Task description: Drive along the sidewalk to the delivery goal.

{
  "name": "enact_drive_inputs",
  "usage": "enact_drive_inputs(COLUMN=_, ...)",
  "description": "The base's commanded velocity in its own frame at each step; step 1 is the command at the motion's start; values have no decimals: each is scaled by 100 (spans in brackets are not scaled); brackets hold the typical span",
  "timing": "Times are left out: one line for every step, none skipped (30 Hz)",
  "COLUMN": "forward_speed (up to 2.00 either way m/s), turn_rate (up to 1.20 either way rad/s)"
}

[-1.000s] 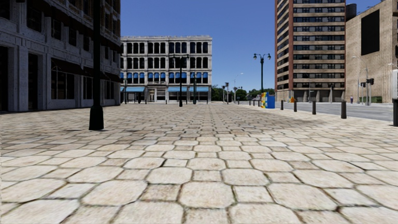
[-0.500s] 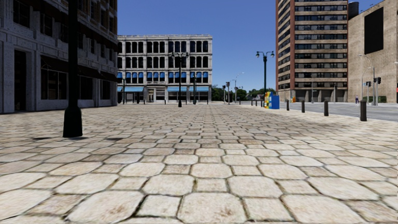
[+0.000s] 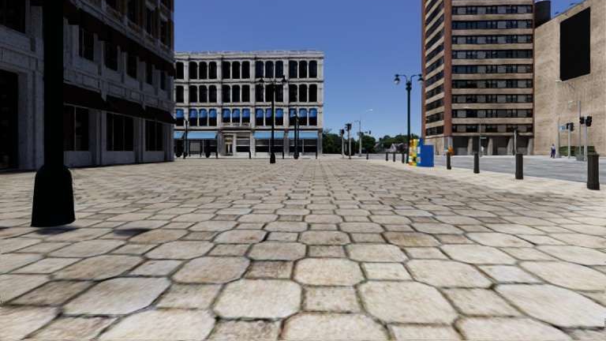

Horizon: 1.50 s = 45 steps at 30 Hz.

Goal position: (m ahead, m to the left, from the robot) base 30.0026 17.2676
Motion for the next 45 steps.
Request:
enact_drive_inputs(forward_speed=200, turn_rate=0)
enact_drive_inputs(forward_speed=200, turn_rate=0)
enact_drive_inputs(forward_speed=200, turn_rate=0)
enact_drive_inputs(forward_speed=200, turn_rate=0)
enact_drive_inputs(forward_speed=200, turn_rate=0)
enact_drive_inputs(forward_speed=200, turn_rate=0)
enact_drive_inputs(forward_speed=200, turn_rate=0)
enact_drive_inputs(forward_speed=200, turn_rate=0)
enact_drive_inputs(forward_speed=200, turn_rate=0)
enact_drive_inputs(forward_speed=200, turn_rate=0)
enact_drive_inputs(forward_speed=200, turn_rate=0)
enact_drive_inputs(forward_speed=200, turn_rate=0)
enact_drive_inputs(forward_speed=200, turn_rate=11)
enact_drive_inputs(forward_speed=200, turn_rate=17)
enact_drive_inputs(forward_speed=200, turn_rate=24)
enact_drive_inputs(forward_speed=200, turn_rate=27)
enact_drive_inputs(forward_speed=200, turn_rate=27)
enact_drive_inputs(forward_speed=200, turn_rate=27)
enact_drive_inputs(forward_speed=200, turn_rate=27)
enact_drive_inputs(forward_speed=200, turn_rate=28)
enact_drive_inputs(forward_speed=200, turn_rate=28)
enact_drive_inputs(forward_speed=200, turn_rate=28)
enact_drive_inputs(forward_speed=200, turn_rate=19)
enact_drive_inputs(forward_speed=200, turn_rate=5)
enact_drive_inputs(forward_speed=200, turn_rate=5)
enact_drive_inputs(forward_speed=200, turn_rate=0)
enact_drive_inputs(forward_speed=200, turn_rate=0)
enact_drive_inputs(forward_speed=200, turn_rate=0)
enact_drive_inputs(forward_speed=200, turn_rate=0)
enact_drive_inputs(forward_speed=200, turn_rate=0)
enact_drive_inputs(forward_speed=200, turn_rate=0)
enact_drive_inputs(forward_speed=200, turn_rate=0)
enact_drive_inputs(forward_speed=200, turn_rate=0)
enact_drive_inputs(forward_speed=200, turn_rate=0)
enact_drive_inputs(forward_speed=200, turn_rate=0)
enact_drive_inputs(forward_speed=200, turn_rate=0)
enact_drive_inputs(forward_speed=200, turn_rate=0)
enact_drive_inputs(forward_speed=200, turn_rate=0)
enact_drive_inputs(forward_speed=200, turn_rate=0)
enact_drive_inputs(forward_speed=200, turn_rate=0)
enact_drive_inputs(forward_speed=200, turn_rate=0)
enact_drive_inputs(forward_speed=200, turn_rate=0)
enact_drive_inputs(forward_speed=200, turn_rate=0)
enact_drive_inputs(forward_speed=200, turn_rate=0)
enact_drive_inputs(forward_speed=200, turn_rate=0)
